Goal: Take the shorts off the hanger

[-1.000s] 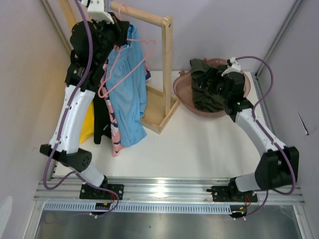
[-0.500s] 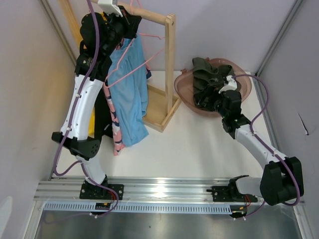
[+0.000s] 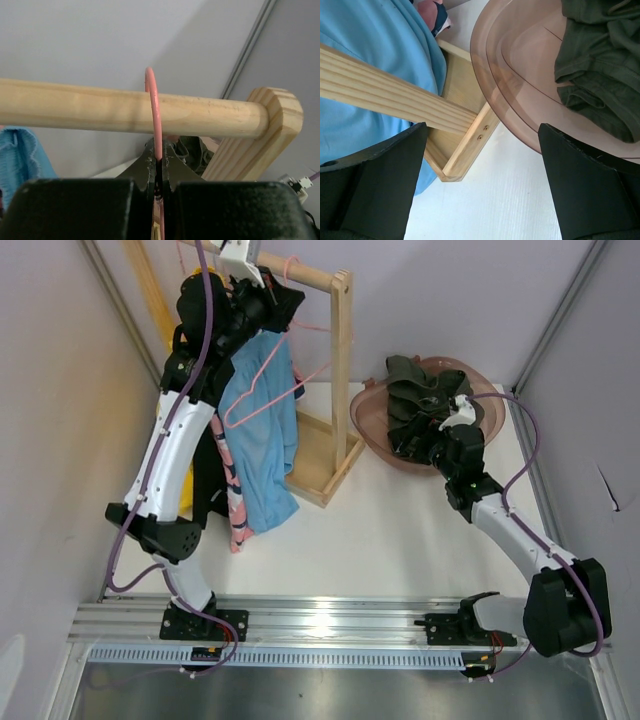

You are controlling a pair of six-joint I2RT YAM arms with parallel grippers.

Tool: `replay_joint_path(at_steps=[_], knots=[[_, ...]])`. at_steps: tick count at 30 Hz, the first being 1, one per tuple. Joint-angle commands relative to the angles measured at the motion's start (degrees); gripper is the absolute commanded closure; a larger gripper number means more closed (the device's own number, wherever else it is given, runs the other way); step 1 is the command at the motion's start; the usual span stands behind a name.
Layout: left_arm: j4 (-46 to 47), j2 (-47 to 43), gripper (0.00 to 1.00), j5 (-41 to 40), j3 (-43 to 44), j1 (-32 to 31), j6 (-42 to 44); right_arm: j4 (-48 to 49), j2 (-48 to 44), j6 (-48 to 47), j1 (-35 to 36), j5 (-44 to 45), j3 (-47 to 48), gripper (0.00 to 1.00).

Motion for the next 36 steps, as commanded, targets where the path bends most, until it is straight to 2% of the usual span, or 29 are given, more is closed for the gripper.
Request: replay_joint_path(at_steps=[1,5,8,9,10,11,12,16,20,22,26,33,36], knots=[[-8.5,0.0,1.00,4.3,-0.1,-1.2,0.5,1.9,-3.1,0.6,0.4,0.2,-0.4,0.01],[-10.6,-0.5,1.00,4.1,-0.9,-1.2,1.1,0.9,-4.3,0.5,0.5,0.6,-0.5,0.01],[-10.4,-2.6,0.66,3.3,-3.1,-1.2,1.6,0.0,-5.0,0.4,0.9,0.6,-0.4,0.01],[-10.6,-3.1,0.39,2.8,-3.0,-1.2,2.1,-0.2,-5.1,0.5,1.0,0.6,-0.4,0.00],[-10.9,-3.6,0.25,2.1,-2.8,-1.2,2.4,-0.5,-5.3,0.4,1.0,0.8,-0.5,0.01],[-11.9,-4.3,0.03,0.6,-2.6,-1.2,2.8,-0.7,-5.7,0.3,1.4,0.8,-0.5,0.01],[-13.0,-4.5,0.01,-0.6,0.0,-1.2,3.8,-1.0,-5.8,0.2,1.5,1.0,-0.6,0.01],[-17.6,-5.0,0.01,-4.6,6.6,0.8,4.2,-2.4,-7.1,-0.4,2.2,1.7,-1.0,0.01],[-17.9,-9.1,0.01,-6.1,4.0,4.6,2.4,-3.1,-8.3,-0.7,2.4,2.0,-1.9,0.01],[-16.7,-10.6,0.01,-6.3,0.1,6.7,2.6,-3.5,-8.6,-0.9,2.5,1.9,-2.1,0.01],[-17.1,-10.7,0.01,-6.5,-1.0,9.7,2.6,-3.9,-9.1,-1.3,2.6,1.8,-2.7,0.01],[-16.6,-8.6,0.03,-6.3,-1.3,10.9,2.8,-4.0,-9.5,-1.6,2.5,2.0,-3.8,0.01],[-16.4,-7.6,0.09,-6.8,-1.1,11.1,2.8,-3.9,-9.6,-1.7,2.5,2.1,-4.5,0.01]])
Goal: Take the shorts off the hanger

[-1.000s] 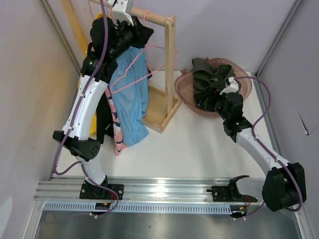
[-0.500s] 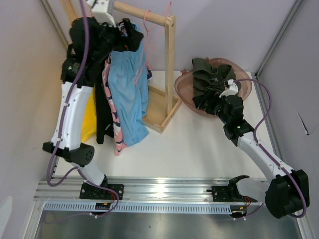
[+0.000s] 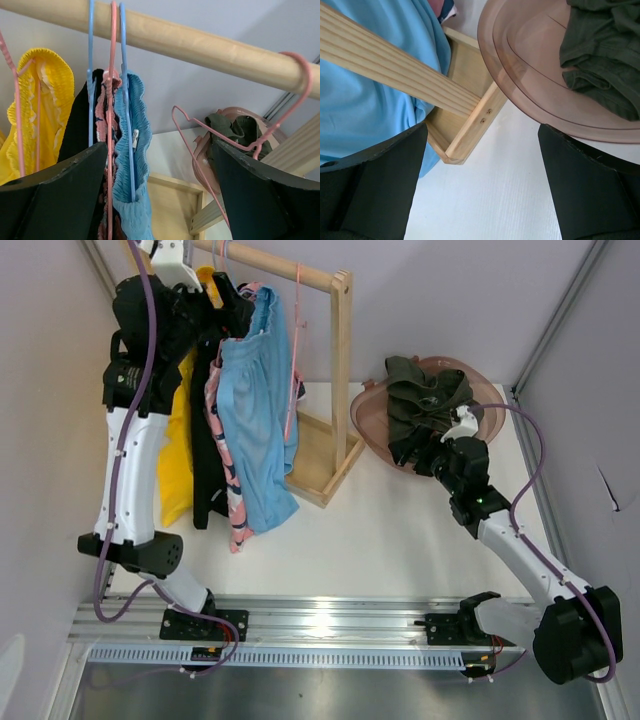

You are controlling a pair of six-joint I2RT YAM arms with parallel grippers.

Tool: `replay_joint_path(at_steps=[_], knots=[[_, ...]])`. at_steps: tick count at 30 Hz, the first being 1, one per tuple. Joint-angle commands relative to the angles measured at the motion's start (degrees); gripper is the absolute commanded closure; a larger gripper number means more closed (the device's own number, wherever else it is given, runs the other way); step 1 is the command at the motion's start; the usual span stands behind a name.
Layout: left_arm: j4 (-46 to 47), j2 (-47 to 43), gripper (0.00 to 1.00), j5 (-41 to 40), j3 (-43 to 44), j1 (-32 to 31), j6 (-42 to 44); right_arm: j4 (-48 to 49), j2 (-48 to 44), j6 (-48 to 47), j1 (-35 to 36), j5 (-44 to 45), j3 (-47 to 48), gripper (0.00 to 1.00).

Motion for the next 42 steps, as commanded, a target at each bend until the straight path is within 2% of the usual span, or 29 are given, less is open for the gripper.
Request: replay_joint_path(at_steps=[1,3,6,9,17,27,32,34,35,39,42], knots=[[0.9,1.5,0.12,-0.4,-0.1,0.8,-0.2,0.5,-1.6,-1.0,0.2,1.2,-1.0,0.01],[1.0,2.1,0.17,-0.2,-0.1,1.1,-0.5,0.5,-1.7,-1.1,0.2,1.4,-1.4,0.01],[1.2,2.9,0.30,0.6,0.0,1.2,-1.0,0.5,-1.8,-1.2,0.2,1.7,-1.8,0.01],[1.5,3.3,0.36,0.5,-0.5,1.2,-1.3,0.5,-1.8,-1.2,0.1,1.8,-2.0,0.01],[1.6,4.0,0.39,0.8,-1.8,1.2,-1.3,0.6,-1.7,-1.2,0.1,2.2,-2.5,0.00],[2.4,4.8,0.42,-2.9,-4.4,1.2,-0.7,1.1,-1.2,-1.2,0.0,2.0,-3.1,0.01],[3.0,6.5,0.48,-1.5,-3.5,1.2,-1.2,1.8,-0.4,-1.1,0.0,1.9,-3.8,0.01],[2.8,7.4,0.56,-1.7,-2.8,1.2,-1.2,2.1,-0.2,-0.9,0.0,1.8,-4.0,0.01],[1.9,8.8,0.68,-1.8,-1.3,1.2,-1.2,2.1,-0.2,-1.0,0.0,1.8,-4.1,0.00],[-1.0,12.6,1.00,-2.5,6.7,1.1,-1.7,2.0,-0.1,-1.2,-0.1,1.6,-4.0,0.01],[0.0,13.0,1.00,-2.0,7.6,1.1,-2.2,2.0,-0.1,-1.2,-0.2,1.0,-3.9,0.01]])
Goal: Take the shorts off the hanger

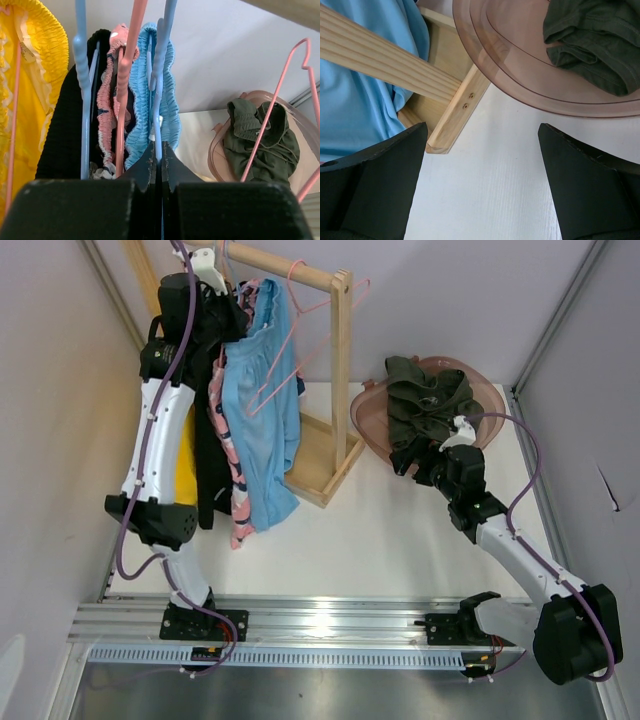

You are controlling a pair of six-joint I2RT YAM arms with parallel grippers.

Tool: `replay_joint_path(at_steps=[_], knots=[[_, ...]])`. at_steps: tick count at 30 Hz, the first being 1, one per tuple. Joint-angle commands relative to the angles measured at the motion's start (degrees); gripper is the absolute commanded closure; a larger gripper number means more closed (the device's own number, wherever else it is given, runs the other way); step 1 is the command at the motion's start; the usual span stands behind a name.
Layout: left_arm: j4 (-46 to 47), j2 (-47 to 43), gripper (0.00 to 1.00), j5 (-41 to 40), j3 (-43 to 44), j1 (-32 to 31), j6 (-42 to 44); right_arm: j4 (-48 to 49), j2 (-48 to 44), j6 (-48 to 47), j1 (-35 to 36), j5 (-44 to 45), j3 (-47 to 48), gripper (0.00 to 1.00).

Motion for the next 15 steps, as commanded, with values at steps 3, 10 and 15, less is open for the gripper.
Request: replay_joint_path(at_steps=[3,10,15], knots=[[0.7,1.2,1.00,0.8,7.6,0.3,-1.3,2.4,-0.2,-0.6,0.2,-1.3,0.4,0.01],[1.3,-3.2,1.00,0.9,9.6,0.3,-2.5,-0.3,-1.1,-4.3,8.1,-0.8,9.2,0.01],[1.0,-6.5,1.00,0.9,9.3,0.3,-3.3,-4.9,2.0,-8.4,19.8,4.3,22.9,0.01]])
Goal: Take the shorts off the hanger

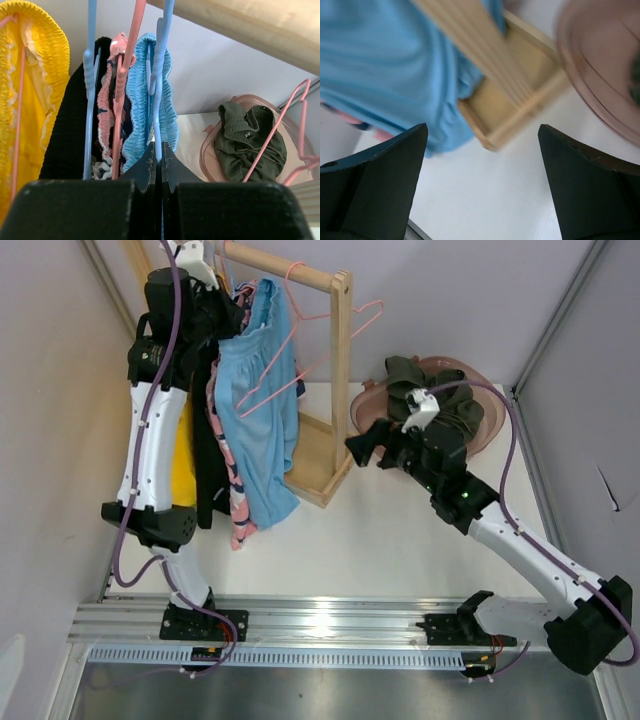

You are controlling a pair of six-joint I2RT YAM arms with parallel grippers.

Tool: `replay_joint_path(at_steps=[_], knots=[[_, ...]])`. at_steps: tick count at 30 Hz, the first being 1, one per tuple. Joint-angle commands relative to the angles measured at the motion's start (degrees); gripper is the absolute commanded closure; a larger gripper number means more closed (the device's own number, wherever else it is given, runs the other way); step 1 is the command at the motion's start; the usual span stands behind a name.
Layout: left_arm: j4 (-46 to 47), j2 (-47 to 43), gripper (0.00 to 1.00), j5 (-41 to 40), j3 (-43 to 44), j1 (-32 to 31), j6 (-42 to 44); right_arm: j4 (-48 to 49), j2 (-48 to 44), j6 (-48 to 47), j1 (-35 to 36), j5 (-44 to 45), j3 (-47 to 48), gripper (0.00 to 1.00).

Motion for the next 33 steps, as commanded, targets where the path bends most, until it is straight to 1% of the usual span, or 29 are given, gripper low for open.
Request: replay_joint_path(at_steps=[1,2,4,5,6,8,9,10,13,14,16,17,22,26,28,29,33], knots=[[5.9,-7.3,1.00,0.6,2.7,0.3,-1.9,0.7,1.9,-4.5,8.0,3.8,11.9,0.01],[6.0,-8.3,1.00,0.6,2.1,0.3,-1.9,0.4,4.2,-5.1,12.7,5.7,16.6,0.01],[7.3,-9.3,1.00,0.6,0.1,0.3,-2.5,0.5,7.0,-6.8,17.5,7.5,21.4,0.01],[7.4,-9.7,1.00,0.4,-0.1,0.3,-2.6,0.5,10.4,-7.4,21.7,9.1,23.8,0.01],[7.4,-10.4,1.00,0.3,-0.2,0.3,-2.7,0.5,12.0,-8.0,23.7,9.8,28.3,0.01],[7.1,-11.2,1.00,-0.1,-0.6,0.3,-2.7,0.4,15.9,-9.2,26.8,11.4,32.7,0.00],[6.9,-11.6,1.00,-0.1,-0.8,0.3,-2.7,0.2,19.9,-9.3,29.3,11.8,34.8,0.00],[6.7,-12.4,1.00,-0.2,-1.1,0.3,-2.7,0.0,21.9,-9.2,30.3,12.5,38.9,0.01],[6.7,-14.8,1.00,0.3,-2.9,0.3,-2.6,-2.6,29.2,-9.1,33.9,13.6,46.4,0.01],[7.2,-15.6,1.00,0.1,-5.7,0.3,-2.6,-3.0,30.7,-9.5,34.7,14.2,48.0,0.00],[8.3,-18.2,1.00,0.3,-8.0,0.3,-2.3,-3.3,34.6,-9.9,37.1,15.4,51.8,0.01],[8.4,-18.8,1.00,0.1,-9.7,0.3,-2.3,-3.4,35.7,-10.0,37.7,15.8,52.8,0.01],[8.2,-21.2,1.00,1.5,-11.9,0.3,-3.2,-1.6,40.1,-8.9,39.4,18.0,55.1,0.01],[8.0,-24.3,1.00,2.0,-13.8,0.3,-3.4,-0.8,41.0,-8.2,39.6,21.2,54.7,0.01],[8.2,-26.6,1.00,2.4,-16.4,0.3,-3.6,0.4,41.0,-7.8,39.6,23.2,54.0,0.02],[8.2,-27.4,1.00,2.5,-16.7,0.3,-3.7,1.2,40.9,-7.7,39.6,23.7,53.8,0.04],[7.7,-31.2,1.00,3.0,-20.3,0.3,-4.0,1.0,40.3,-7.5,40.3,27.0,53.1,0.07]])
